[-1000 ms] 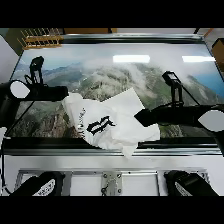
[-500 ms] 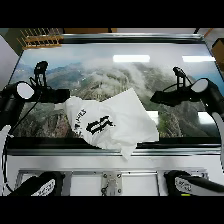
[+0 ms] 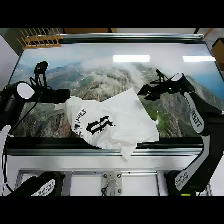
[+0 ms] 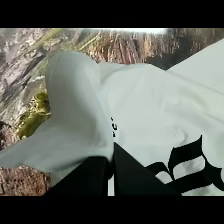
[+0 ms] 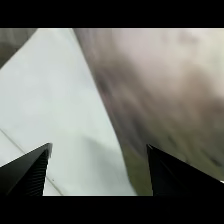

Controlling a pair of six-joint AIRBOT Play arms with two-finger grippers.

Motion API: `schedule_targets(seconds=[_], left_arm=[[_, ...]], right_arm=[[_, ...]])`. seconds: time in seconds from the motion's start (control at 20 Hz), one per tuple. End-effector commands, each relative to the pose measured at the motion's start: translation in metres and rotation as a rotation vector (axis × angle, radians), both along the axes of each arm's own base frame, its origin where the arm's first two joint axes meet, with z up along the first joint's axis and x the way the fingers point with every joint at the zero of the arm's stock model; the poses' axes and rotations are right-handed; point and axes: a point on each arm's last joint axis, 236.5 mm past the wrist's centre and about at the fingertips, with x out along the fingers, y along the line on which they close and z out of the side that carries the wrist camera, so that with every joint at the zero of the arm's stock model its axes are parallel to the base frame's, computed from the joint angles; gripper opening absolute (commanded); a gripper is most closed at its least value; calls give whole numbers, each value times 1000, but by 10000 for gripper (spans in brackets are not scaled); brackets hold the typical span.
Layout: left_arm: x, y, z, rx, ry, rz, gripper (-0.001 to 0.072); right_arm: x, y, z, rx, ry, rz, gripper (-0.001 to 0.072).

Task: Fold the clothes and pants, and hang the long-sleeved shirts on hangers.

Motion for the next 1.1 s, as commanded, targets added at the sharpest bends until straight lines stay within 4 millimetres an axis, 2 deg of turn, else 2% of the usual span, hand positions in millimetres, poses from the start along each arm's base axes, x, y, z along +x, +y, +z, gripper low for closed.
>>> schedule_targets(seconds=[0.0,0.05,0.1,0.2,0.25,0.3,0.35,0.4,0.45,0.5,0.55,0.6,0.7,0.8,0.85,0.95,1.05], left_arm=[[0,0,0,-1,-1,-1,7],[1,0,0,-1,-3,-1,6],[1,0,0,-1,-4,-1,7],[1,0,0,0,-4,-1,6],[1,0,0,0,-4,-1,6],[1,0,0,1,-5,-1,6],[3,3,3,10,-17,3,7],[7,10,11,32,-49,12,6],[12,20,31,51,-101,28,6],[18,29,61,49,-167,51,6],[23,39,98,46,-251,79,6],[23,48,144,37,-348,111,6],[8,58,232,28,-541,149,7],[-26,55,311,26,-734,150,6],[-45,54,340,23,-806,148,6],[-89,51,388,22,-938,147,6],[-131,48,426,20,-1054,147,6]], right_arm=[[3,37,-8,48,-3,58,647],[1,46,-8,45,-13,77,646],[0,55,-9,43,-18,90,570],[-3,70,-8,36,-49,140,365],[-5,75,-7,34,-62,161,169],[-5,78,-2,38,-66,165,7],[-4,78,6,39,-82,166,6],[0,75,25,33,-120,165,6],[7,69,51,22,-176,160,6],[16,57,88,5,-257,148,6],[24,46,130,-1,-345,127,6],[28,34,181,-7,-445,101,6],[17,12,273,-23,-616,50,6],[-13,-4,353,-47,-774,16,6],[-32,-10,389,-60,-850,2,6],[-74,-16,449,-81,-981,-22,5],[-116,-18,495,-100,-1094,-36,6]])
